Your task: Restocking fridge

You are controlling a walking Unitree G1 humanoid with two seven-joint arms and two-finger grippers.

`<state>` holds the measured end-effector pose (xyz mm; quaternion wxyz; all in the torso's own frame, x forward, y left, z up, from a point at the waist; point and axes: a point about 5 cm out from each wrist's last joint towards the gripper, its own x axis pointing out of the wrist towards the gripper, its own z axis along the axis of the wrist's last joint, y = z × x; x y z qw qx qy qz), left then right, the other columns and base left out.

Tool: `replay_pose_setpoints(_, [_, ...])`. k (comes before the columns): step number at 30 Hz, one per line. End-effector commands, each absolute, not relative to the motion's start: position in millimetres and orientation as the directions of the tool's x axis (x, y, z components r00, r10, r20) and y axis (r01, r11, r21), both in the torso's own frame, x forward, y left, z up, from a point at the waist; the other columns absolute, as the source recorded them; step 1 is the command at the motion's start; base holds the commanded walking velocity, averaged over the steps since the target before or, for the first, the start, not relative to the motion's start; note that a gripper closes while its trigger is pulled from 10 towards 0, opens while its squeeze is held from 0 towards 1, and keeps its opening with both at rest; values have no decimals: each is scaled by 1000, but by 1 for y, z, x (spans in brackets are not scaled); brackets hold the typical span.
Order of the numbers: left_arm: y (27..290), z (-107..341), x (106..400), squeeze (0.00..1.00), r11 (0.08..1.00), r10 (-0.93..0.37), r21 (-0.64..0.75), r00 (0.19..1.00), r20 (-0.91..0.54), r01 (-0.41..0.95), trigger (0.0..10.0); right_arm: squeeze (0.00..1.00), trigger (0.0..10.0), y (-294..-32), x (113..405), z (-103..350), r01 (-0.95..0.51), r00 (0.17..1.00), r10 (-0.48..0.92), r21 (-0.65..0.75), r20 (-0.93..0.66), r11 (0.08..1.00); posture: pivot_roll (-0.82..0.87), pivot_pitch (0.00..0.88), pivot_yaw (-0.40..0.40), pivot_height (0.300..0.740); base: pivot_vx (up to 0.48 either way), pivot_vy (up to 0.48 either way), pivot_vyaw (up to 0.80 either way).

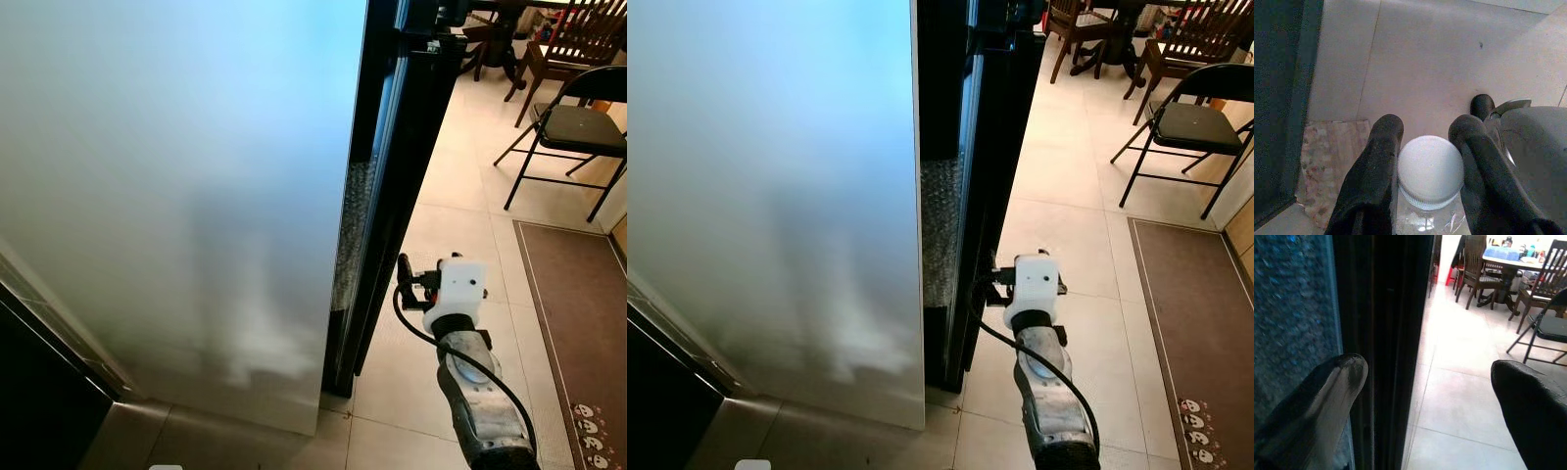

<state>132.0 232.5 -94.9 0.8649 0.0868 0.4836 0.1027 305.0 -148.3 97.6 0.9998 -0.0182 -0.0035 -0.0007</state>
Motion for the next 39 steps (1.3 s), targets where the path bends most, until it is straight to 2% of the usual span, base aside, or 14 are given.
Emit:
replay_pose_setpoints(1, [235, -97, 126, 0, 965, 262, 241, 484, -835, -106, 10000, 0, 10000, -150, 302, 101, 11, 1000, -11, -36, 14, 999, -28, 0, -40, 740, 0, 0, 0])
replay_pose_setpoints(12, [233, -98, 122, 0, 966, 258, 241, 473, -842, -98, 10000, 0, 10000, -147, 301, 103, 7, 1000, -7, -36, 5, 999, -28, 0, -39, 740, 0, 0, 0])
replay_pose_setpoints(34, [233, -99, 123, 0, 965, 259, 250, 465, -846, -82, 10000, 0, 10000, -148, 302, 104, 16, 1000, -16, -43, -1, 999, -27, 0, -40, 740, 243, 0, 0])
replay_pose_setpoints(39, [232, -99, 123, 0, 964, 261, 255, 467, -845, -78, 10000, 0, 10000, -147, 302, 104, 8, 1000, -8, -45, 1, 999, -28, 0, -40, 740, 0, 0, 0])
